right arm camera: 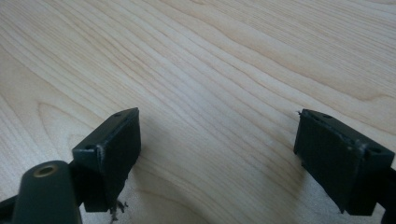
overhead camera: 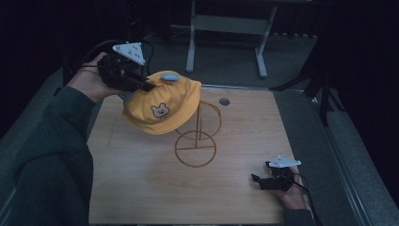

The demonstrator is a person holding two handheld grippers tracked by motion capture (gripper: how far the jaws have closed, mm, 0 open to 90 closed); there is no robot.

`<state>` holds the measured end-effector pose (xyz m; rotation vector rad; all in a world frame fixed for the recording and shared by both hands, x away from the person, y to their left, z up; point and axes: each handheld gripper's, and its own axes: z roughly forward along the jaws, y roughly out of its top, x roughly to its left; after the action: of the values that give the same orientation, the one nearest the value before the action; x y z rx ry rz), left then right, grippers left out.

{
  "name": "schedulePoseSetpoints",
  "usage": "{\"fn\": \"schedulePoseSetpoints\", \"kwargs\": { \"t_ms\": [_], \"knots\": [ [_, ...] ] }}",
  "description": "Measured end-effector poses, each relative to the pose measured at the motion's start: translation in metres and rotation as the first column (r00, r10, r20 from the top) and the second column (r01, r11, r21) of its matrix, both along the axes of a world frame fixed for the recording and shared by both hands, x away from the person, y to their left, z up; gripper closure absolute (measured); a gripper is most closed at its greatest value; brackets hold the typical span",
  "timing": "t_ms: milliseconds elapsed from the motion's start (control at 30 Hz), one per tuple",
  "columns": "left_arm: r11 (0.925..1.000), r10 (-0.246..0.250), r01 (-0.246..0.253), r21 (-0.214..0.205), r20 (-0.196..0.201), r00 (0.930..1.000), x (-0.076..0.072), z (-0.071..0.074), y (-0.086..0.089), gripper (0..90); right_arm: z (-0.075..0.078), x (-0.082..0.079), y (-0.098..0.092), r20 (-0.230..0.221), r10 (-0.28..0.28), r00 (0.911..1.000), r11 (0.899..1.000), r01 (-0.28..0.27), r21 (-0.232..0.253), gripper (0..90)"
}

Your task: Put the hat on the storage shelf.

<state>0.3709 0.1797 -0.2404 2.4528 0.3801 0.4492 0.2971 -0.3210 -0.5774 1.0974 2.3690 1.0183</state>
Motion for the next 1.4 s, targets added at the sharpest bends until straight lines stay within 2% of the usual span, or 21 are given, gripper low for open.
{"fn": "schedulePoseSetpoints", "kwargs": {
  "t_ms": [333, 500, 733, 1000, 1400],
  "knots": [
    [0.9999, -0.006, 0.006, -0.013, 0.007, 1.0000, 0.000, 0.007, 0.000, 83.4, 0.000, 0.000, 0.000, -0.001, 0.000, 1.0000, 1.000, 0.000, 0.000, 14.6],
    [0.9995, -0.019, 0.019, -0.027, 0.016, 0.9997, 0.000, 0.012, -0.008, 83.3, 0.000, 0.000, 0.000, -0.001, 0.000, 1.0000, 1.000, 0.000, 0.000, 14.6],
    [0.9991, -0.043, 0.043, -0.002, 0.014, 0.9990, 0.007, 0.010, -0.028, 82.7, 0.000, 0.000, 0.000, 0.001, 0.001, 1.0000, 1.000, -0.001, 0.000, 14.6],
    [0.9979, -0.064, 0.064, -0.010, 0.010, 0.9979, 0.015, 0.004, -0.050, 81.9, 0.000, 0.000, 0.000, -0.001, 0.000, 1.0000, 1.000, 0.000, 0.000, 14.6],
    [0.9965, -0.083, 0.083, 0.008, 0.000, 0.9965, 0.026, -0.012, -0.084, 80.5, 0.000, 0.000, 0.000, -0.003, 0.000, 1.0000, 1.000, 0.000, -0.001, 14.6]
  ]
}}
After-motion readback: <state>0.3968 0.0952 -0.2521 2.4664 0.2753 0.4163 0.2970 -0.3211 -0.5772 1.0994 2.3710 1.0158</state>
